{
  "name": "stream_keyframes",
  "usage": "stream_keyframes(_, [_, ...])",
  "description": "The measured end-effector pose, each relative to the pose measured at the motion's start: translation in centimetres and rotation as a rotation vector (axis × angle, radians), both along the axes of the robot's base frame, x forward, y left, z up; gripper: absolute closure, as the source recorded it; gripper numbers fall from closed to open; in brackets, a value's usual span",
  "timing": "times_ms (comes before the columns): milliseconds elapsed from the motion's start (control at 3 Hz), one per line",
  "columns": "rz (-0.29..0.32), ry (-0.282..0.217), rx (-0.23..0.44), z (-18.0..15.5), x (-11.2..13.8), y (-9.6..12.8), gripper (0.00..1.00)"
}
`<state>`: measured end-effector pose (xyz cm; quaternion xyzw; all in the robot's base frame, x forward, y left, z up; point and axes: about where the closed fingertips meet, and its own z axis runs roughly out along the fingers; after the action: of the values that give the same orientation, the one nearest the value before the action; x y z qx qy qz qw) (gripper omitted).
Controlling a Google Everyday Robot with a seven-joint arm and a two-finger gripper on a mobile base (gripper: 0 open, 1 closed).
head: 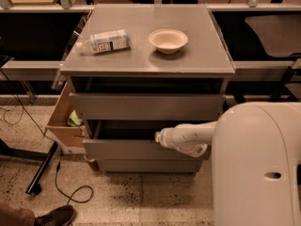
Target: Open middle drawer
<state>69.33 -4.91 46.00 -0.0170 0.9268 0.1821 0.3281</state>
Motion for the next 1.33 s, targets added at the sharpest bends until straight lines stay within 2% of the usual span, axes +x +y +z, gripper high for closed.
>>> stream_keyframes(333, [0.041,0.061,-0.026,0.1,-1.9,-0.5,1.0])
stream_keyframes(667, [0.107,0.153,-0.06,0.3,-4.3,-1.4,1.0])
stream_keyframes(1000, [0.115,0.162,-0.051,0.9,-5.2,-1.9,1.0])
stream_keyframes(1333, [0.085,0.136,-0.017,1.0,-4.4,-2.1,1.0])
